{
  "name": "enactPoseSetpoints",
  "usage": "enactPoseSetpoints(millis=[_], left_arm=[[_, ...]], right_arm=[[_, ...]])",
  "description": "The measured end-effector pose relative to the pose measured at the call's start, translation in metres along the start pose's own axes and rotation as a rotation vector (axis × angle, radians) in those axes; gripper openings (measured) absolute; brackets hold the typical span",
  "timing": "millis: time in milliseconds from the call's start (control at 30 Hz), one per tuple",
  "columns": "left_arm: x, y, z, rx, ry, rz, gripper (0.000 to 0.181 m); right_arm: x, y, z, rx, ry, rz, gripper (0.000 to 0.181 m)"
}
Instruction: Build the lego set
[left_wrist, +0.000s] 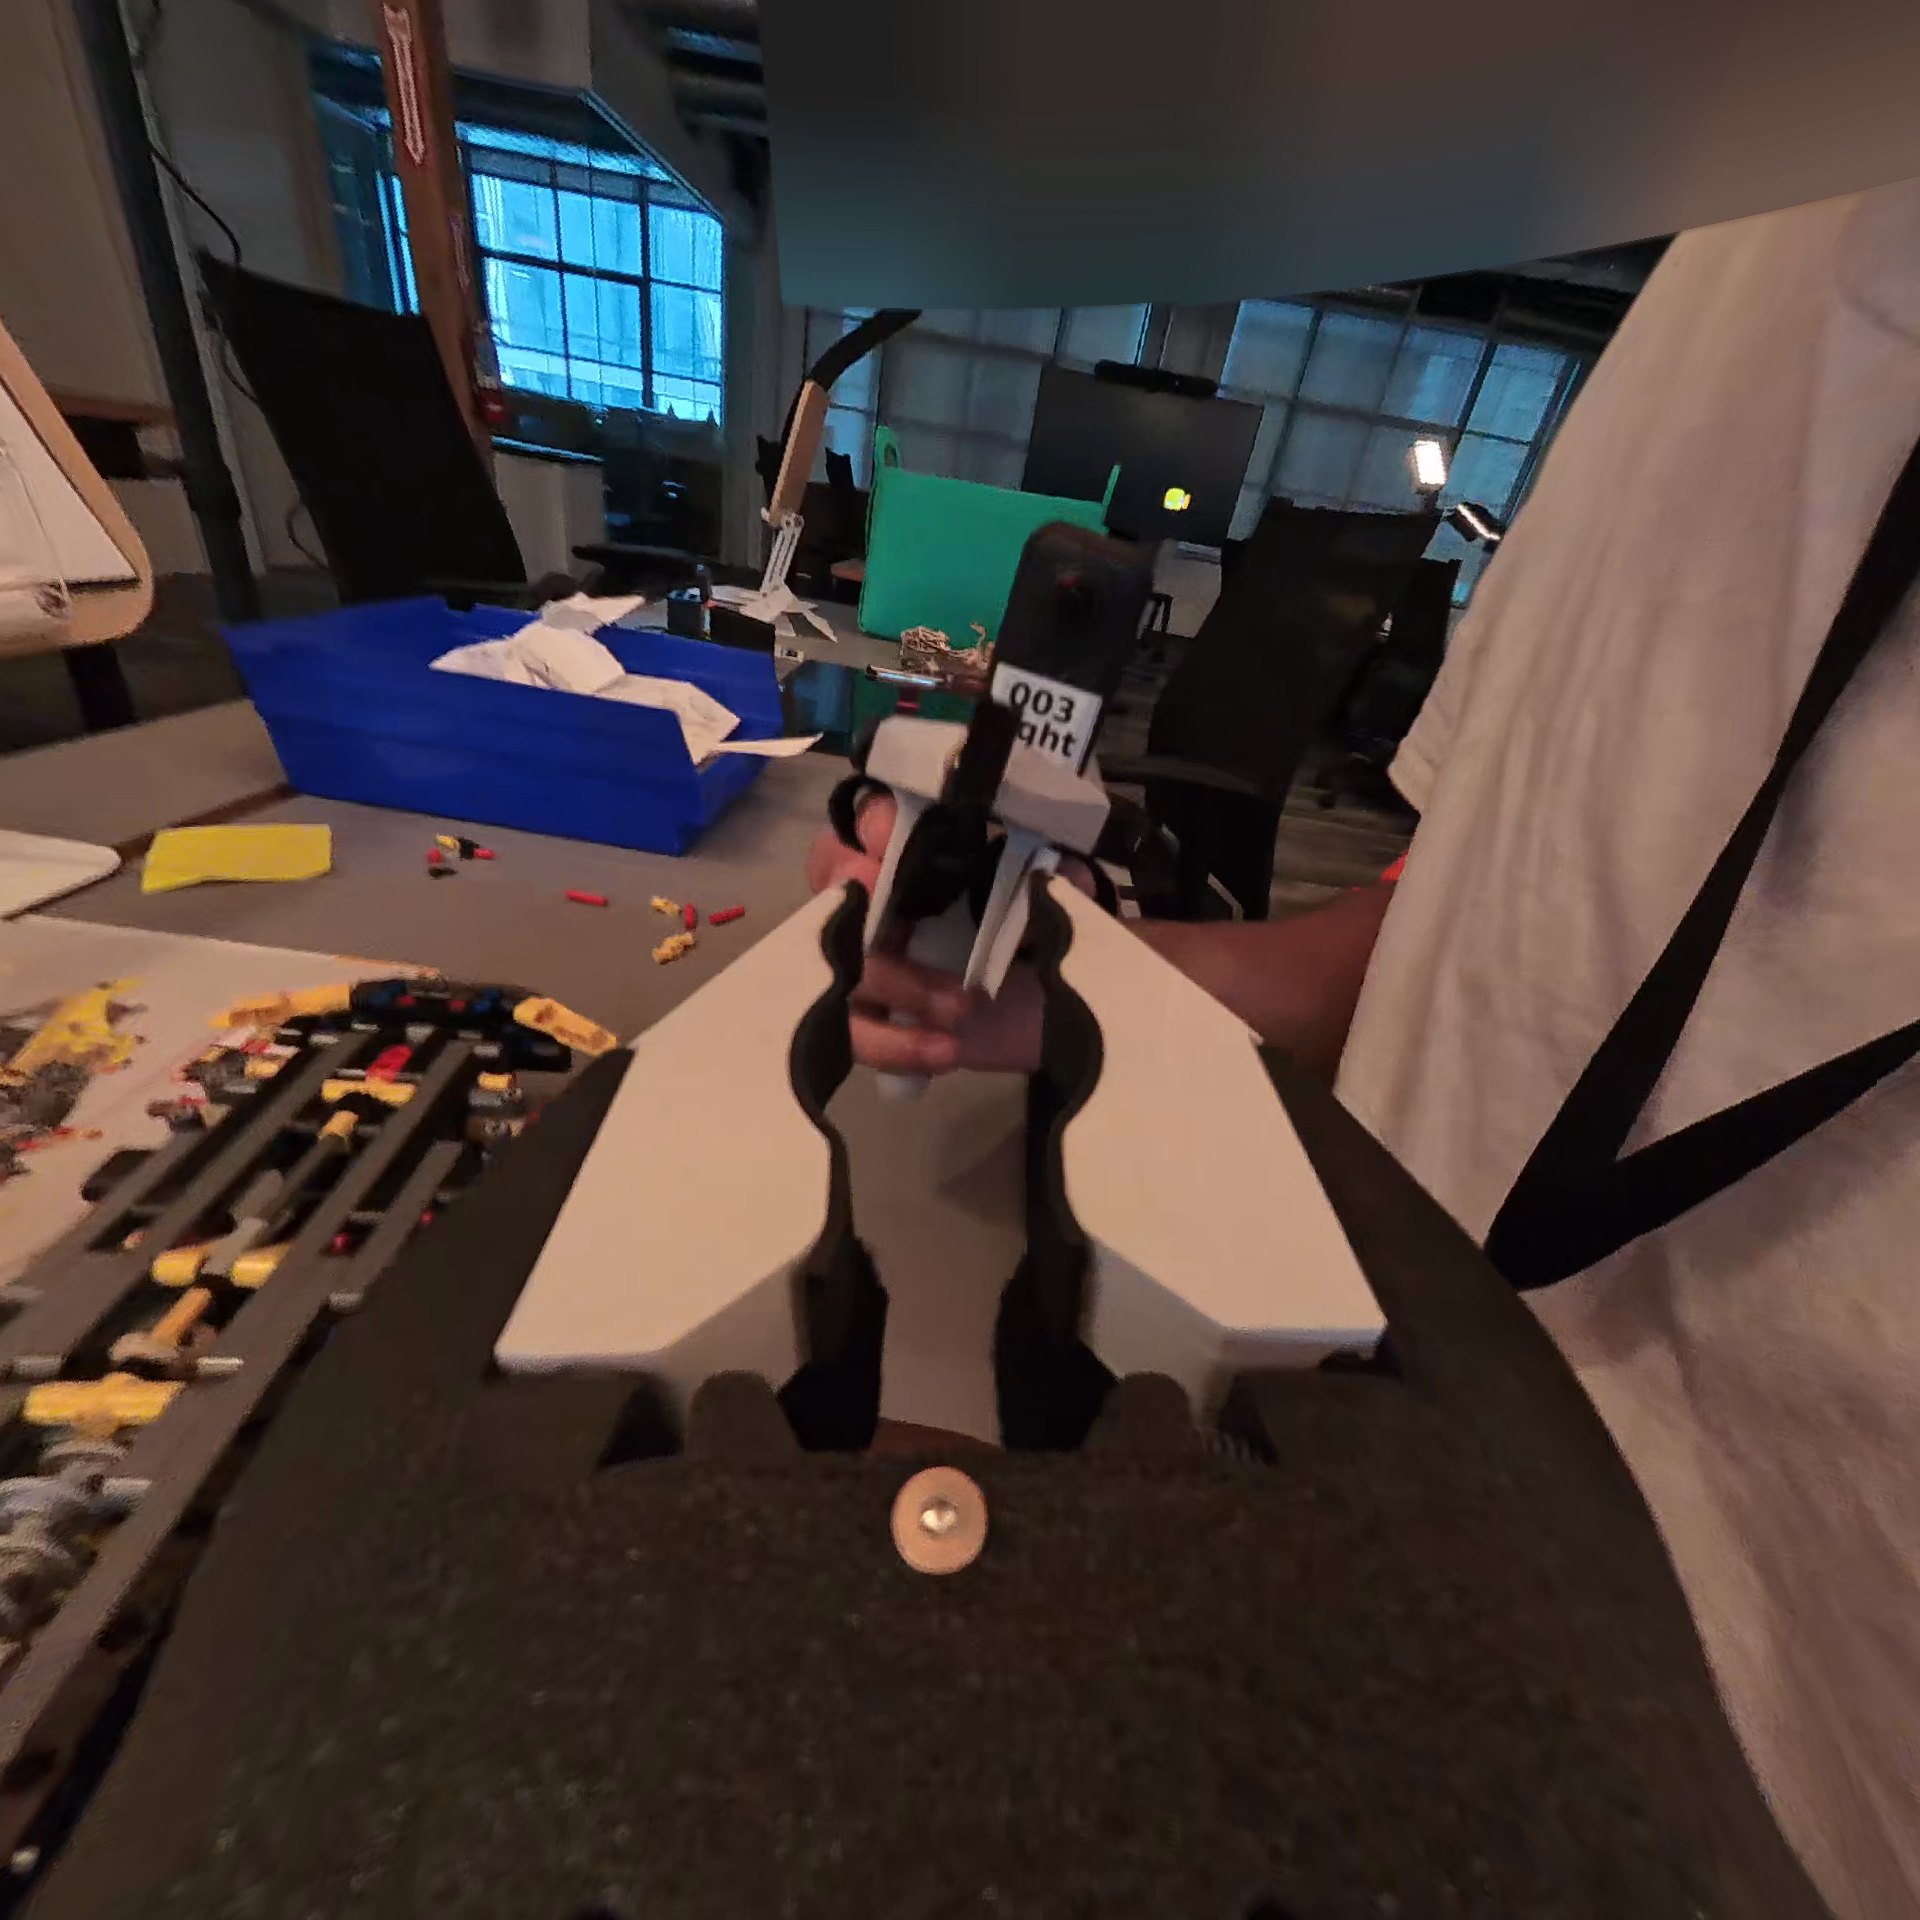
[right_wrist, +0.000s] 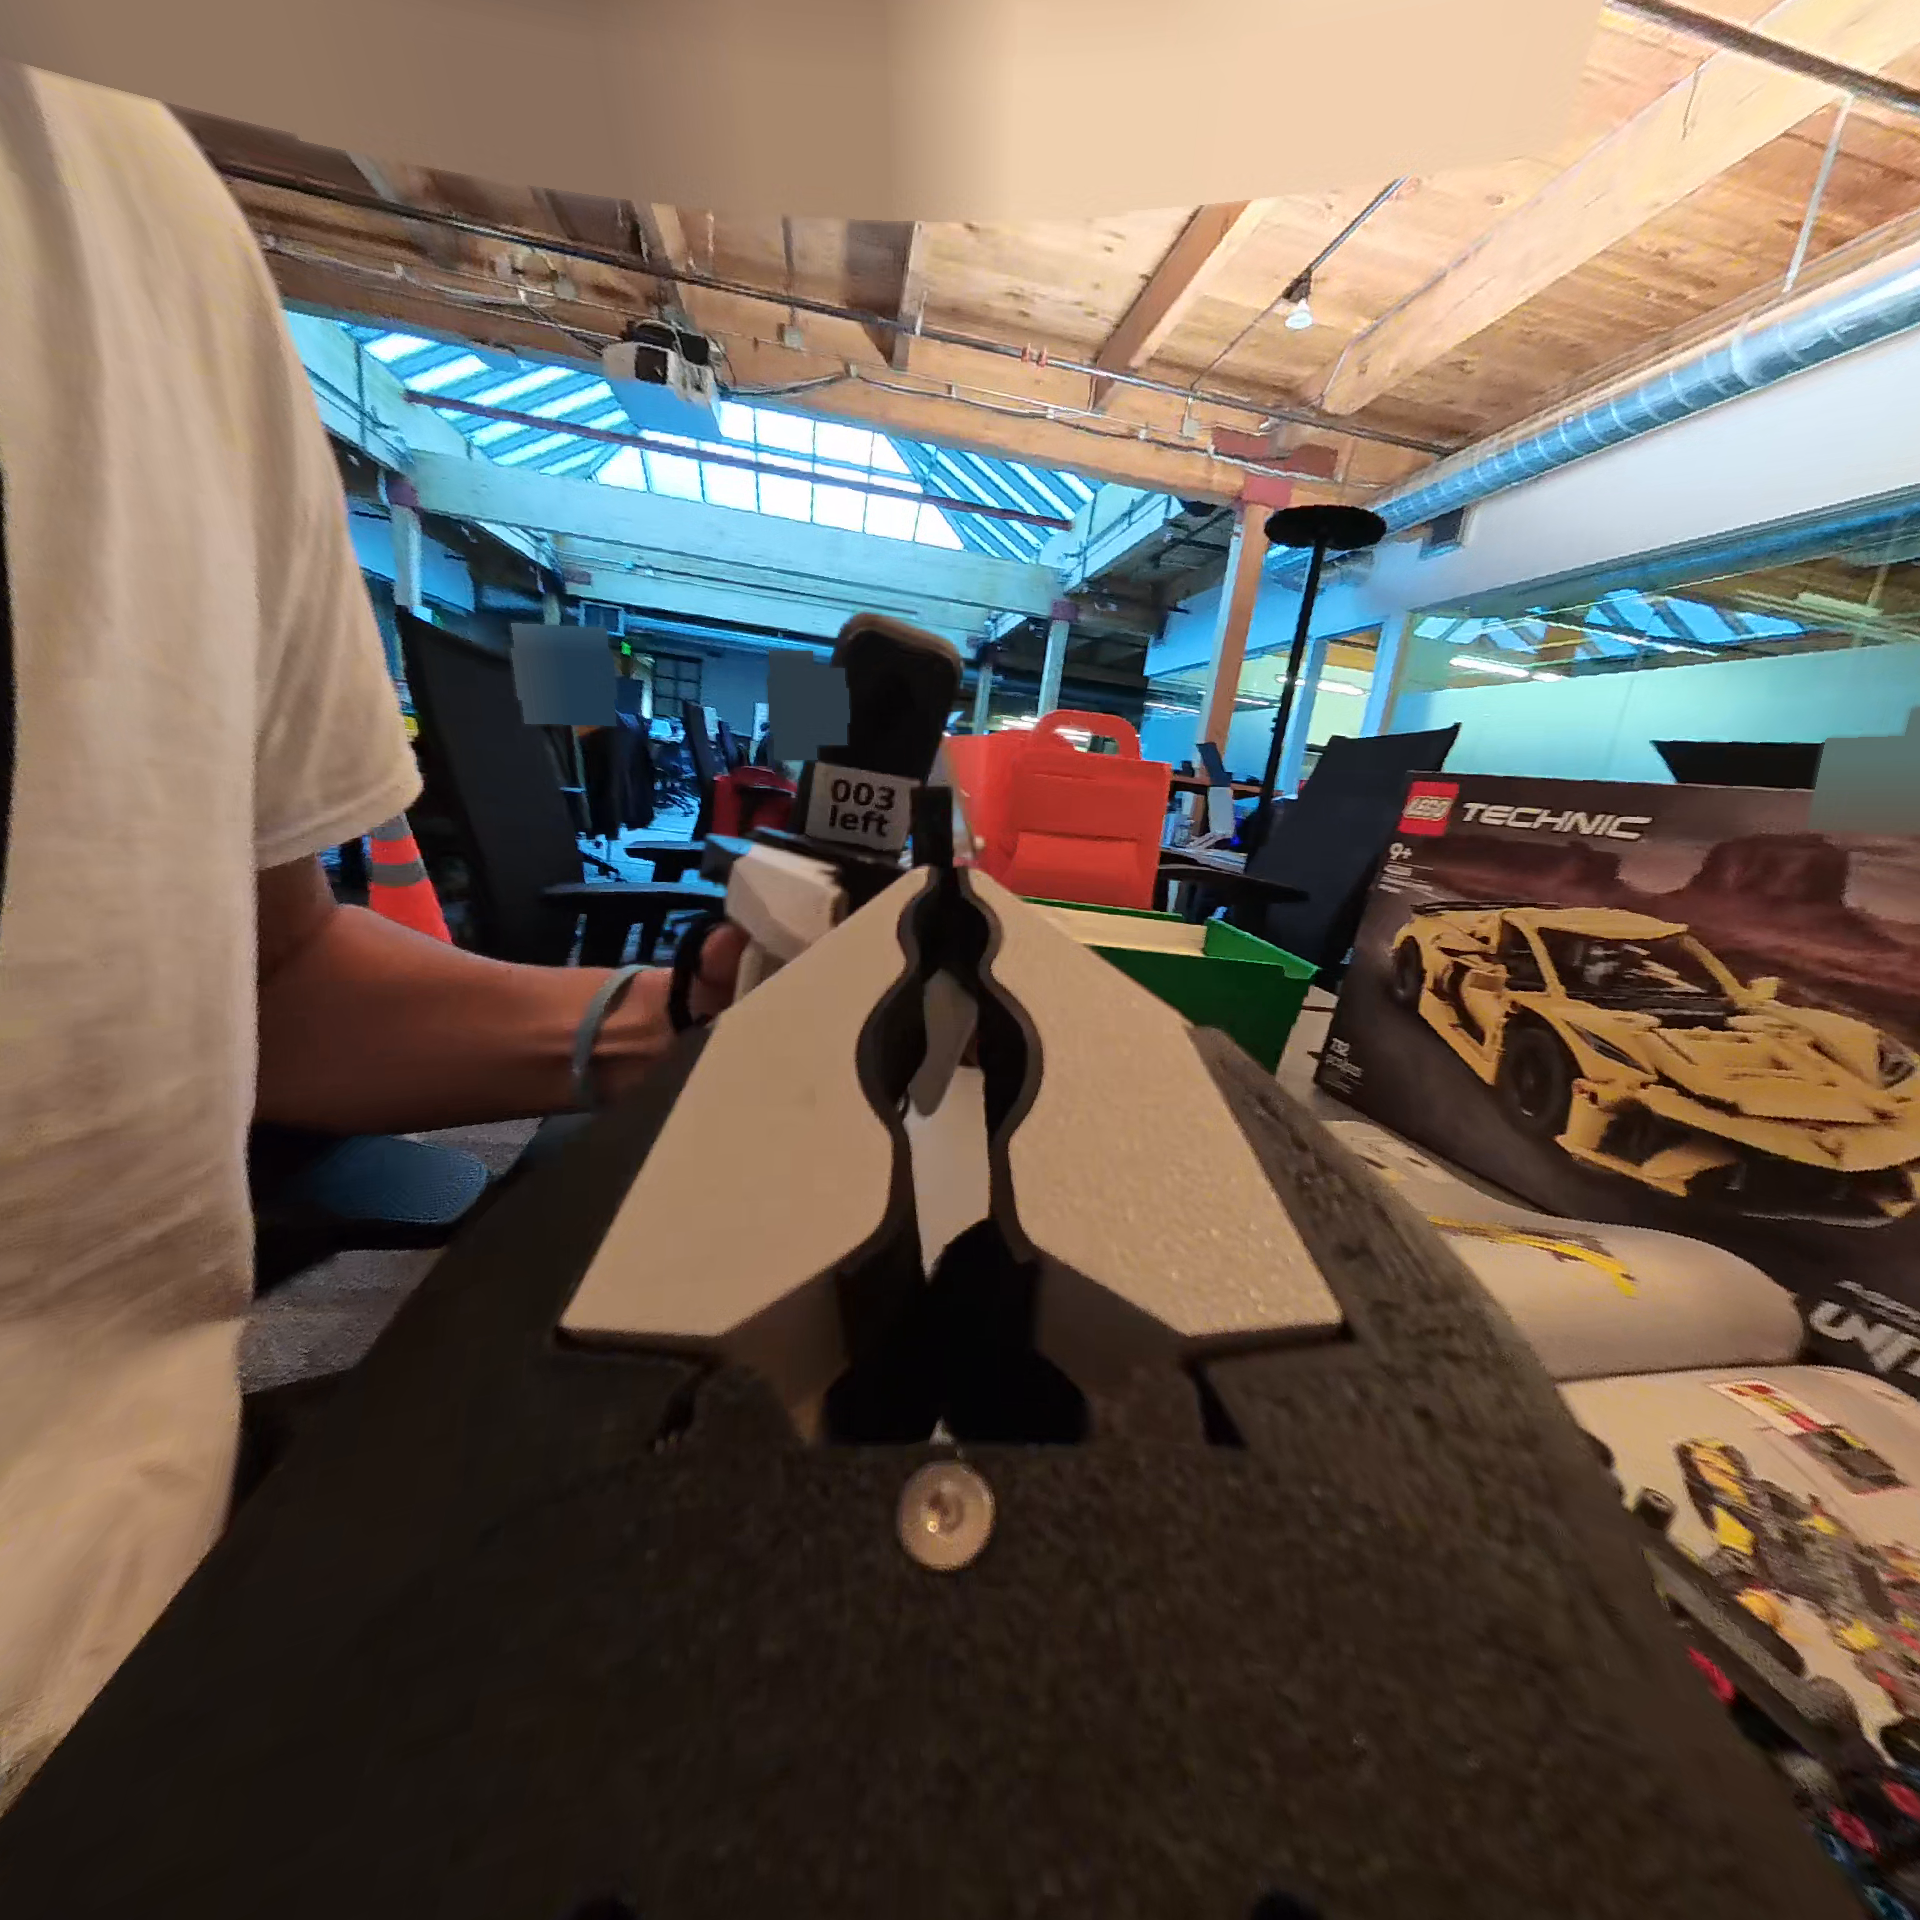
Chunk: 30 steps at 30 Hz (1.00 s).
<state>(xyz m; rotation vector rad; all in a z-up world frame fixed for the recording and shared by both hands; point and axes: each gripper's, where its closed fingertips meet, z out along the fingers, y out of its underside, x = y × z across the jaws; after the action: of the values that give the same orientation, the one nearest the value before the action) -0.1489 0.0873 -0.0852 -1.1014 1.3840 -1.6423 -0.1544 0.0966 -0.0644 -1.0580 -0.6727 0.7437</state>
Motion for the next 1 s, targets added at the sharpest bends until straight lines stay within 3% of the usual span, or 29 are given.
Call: enactPoseSetpoints(millis=[100,267,433,600,733,833,1000], left_arm=[[-0.001,-0.009,0.001,0.011,-0.019,0.051,0.01],[-0.01,-0.002,0.0,-0.082,-0.091,0.133,0.008],[-0.03,0.016,-0.013,-0.306,-0.208,0.304,0.008],[-0.061,0.042,-0.035,-0.62,-0.397,0.668,0.008],[-0.066,0.055,-0.039,-0.762,-0.45,0.921,0.007],[-0.065,0.067,-0.039,-0.814,-0.427,0.935,0.007],[-0.061,0.083,-0.037,-0.837,-0.359,0.813,0.007]], right_arm=[[0.0,0.005,0.001,-0.022,-0.006,-0.01,0.0],[0.008,0.015,0.0,-0.054,-0.003,0.048,0.0],[0.015,0.035,-0.008,-0.168,0.03,0.076,0.013],[0.022,0.058,-0.014,-0.372,0.078,0.032,0.028],[0.023,0.082,-0.009,-0.501,0.135,0.085,0.03],[0.025,0.094,-0.009,-0.547,0.167,0.072,0.026],[0.017,0.108,-0.011,-0.619,0.123,-0.013,0.023]])
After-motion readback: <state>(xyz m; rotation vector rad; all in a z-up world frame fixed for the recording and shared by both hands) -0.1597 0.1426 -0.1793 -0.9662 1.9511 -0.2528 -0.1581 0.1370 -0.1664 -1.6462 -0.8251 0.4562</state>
